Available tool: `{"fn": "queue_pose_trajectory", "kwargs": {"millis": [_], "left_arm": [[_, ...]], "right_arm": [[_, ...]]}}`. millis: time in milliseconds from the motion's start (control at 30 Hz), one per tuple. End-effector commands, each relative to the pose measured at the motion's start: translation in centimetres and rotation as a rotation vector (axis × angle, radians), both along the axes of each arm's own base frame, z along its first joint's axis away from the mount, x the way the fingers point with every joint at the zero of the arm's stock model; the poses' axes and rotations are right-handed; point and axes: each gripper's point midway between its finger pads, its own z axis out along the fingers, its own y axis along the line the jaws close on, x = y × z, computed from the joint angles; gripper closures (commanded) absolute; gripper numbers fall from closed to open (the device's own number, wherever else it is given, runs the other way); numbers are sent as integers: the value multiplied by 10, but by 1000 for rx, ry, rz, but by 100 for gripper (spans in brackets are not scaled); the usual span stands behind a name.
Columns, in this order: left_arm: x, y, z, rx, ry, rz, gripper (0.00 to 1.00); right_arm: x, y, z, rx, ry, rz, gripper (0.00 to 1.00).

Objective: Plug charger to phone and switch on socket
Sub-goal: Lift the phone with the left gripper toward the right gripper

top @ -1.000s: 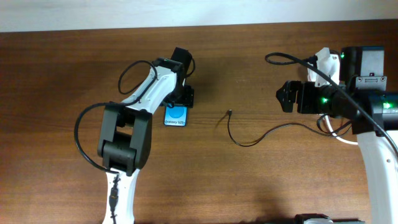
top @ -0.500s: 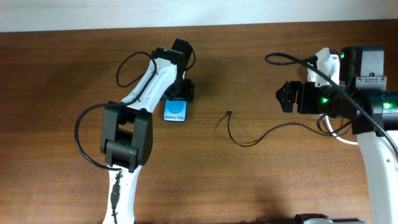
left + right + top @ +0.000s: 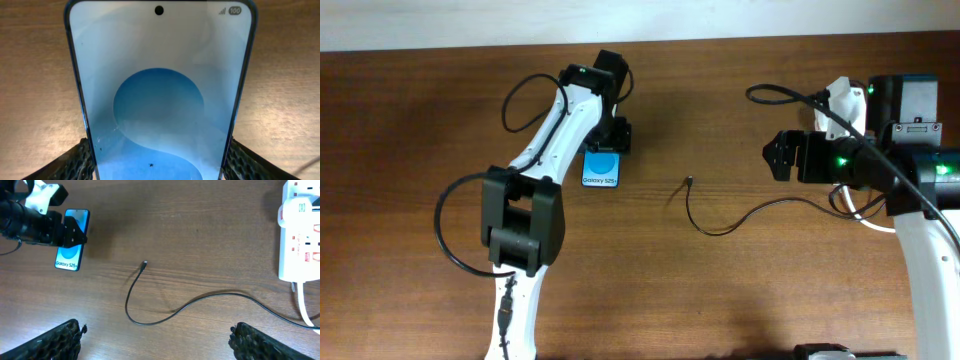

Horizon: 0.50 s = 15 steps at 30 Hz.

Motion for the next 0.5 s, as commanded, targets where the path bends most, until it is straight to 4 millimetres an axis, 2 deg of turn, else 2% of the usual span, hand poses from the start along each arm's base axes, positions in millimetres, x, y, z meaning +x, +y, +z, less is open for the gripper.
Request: {"fn": "queue_pose_trajectory", "kwargs": {"millis": [0, 100, 167, 233, 300, 333, 467], "left_arm": [[17, 9, 42, -31, -70, 151, 100], [18, 19, 74, -61, -87, 305, 100], [17, 19, 83, -102, -76, 356, 100], [16, 10, 89, -210, -33, 368, 100], [12, 6, 91, -300, 28, 468, 100], [10, 8, 93, -359, 83, 604, 100], [8, -3, 102, -492, 191, 757, 100]], "right_arm": [[2, 7, 4, 35, -3, 7, 2], [8, 10, -7, 70, 46, -15, 2], [14, 10, -15, 103, 89, -67, 2], [24, 13, -29, 157, 153, -127, 1], [30, 25, -35, 225, 184, -96, 0], [37, 36, -37, 286, 193, -59, 2], [58, 67, -38, 353, 159, 31, 3]]}}
